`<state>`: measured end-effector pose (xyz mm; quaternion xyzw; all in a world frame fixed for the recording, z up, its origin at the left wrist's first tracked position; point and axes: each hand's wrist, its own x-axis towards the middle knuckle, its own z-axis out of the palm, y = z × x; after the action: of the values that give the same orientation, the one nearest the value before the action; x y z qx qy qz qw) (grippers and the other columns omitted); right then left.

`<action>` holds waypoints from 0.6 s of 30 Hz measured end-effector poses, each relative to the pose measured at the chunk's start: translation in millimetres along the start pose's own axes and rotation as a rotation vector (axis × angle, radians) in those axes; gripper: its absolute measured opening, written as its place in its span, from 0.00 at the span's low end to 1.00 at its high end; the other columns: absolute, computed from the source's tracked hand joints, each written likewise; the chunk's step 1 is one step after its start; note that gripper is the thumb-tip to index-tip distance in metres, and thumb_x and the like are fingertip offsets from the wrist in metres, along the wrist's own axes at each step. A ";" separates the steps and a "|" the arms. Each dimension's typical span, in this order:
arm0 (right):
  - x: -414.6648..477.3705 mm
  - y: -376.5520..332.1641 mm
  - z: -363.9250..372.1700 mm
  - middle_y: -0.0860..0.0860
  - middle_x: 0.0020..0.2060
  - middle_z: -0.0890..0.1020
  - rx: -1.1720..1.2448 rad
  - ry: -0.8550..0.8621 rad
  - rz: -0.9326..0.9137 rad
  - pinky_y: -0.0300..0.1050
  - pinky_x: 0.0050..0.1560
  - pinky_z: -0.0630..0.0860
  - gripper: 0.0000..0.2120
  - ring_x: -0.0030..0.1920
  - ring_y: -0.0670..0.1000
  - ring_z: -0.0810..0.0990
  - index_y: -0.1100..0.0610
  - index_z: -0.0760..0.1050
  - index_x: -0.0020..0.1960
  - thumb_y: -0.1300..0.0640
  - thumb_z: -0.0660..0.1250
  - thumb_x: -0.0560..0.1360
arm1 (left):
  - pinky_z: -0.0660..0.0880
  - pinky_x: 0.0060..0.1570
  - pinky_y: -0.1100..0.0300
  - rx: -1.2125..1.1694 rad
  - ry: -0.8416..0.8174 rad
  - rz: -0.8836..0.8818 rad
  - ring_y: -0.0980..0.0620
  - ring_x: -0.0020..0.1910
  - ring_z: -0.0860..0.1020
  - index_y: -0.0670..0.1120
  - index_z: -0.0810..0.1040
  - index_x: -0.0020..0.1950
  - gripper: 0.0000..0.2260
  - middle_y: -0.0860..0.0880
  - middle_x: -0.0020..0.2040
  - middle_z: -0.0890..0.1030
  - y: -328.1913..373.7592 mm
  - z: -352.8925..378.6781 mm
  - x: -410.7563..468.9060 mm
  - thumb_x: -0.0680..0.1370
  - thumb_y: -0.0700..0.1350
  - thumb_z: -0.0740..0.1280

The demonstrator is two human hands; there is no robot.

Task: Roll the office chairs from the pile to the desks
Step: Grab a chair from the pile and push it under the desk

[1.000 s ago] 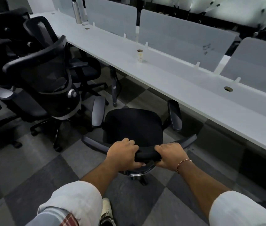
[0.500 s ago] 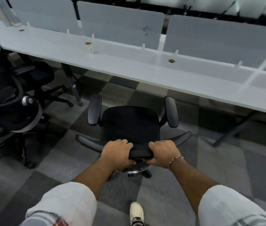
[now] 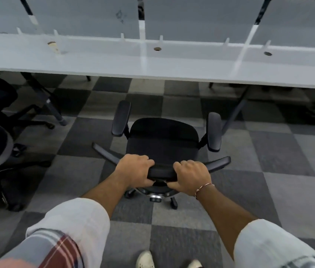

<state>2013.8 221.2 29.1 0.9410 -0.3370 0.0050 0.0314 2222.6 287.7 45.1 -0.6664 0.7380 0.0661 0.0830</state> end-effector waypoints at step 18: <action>-192.8 25.3 5.2 0.47 0.23 0.73 -0.057 0.140 0.105 0.40 0.24 0.60 0.26 0.22 0.50 0.72 0.53 0.69 0.32 0.31 0.70 0.61 | 0.68 0.37 0.57 0.059 0.055 0.158 0.53 0.41 0.78 0.55 0.76 0.52 0.20 0.55 0.45 0.77 161.4 13.0 -63.1 0.71 0.68 0.63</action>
<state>1848.7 323.6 19.4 0.9181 -0.3827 0.0626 0.0813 2068.8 368.5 43.5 -0.6050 0.7919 0.0324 0.0766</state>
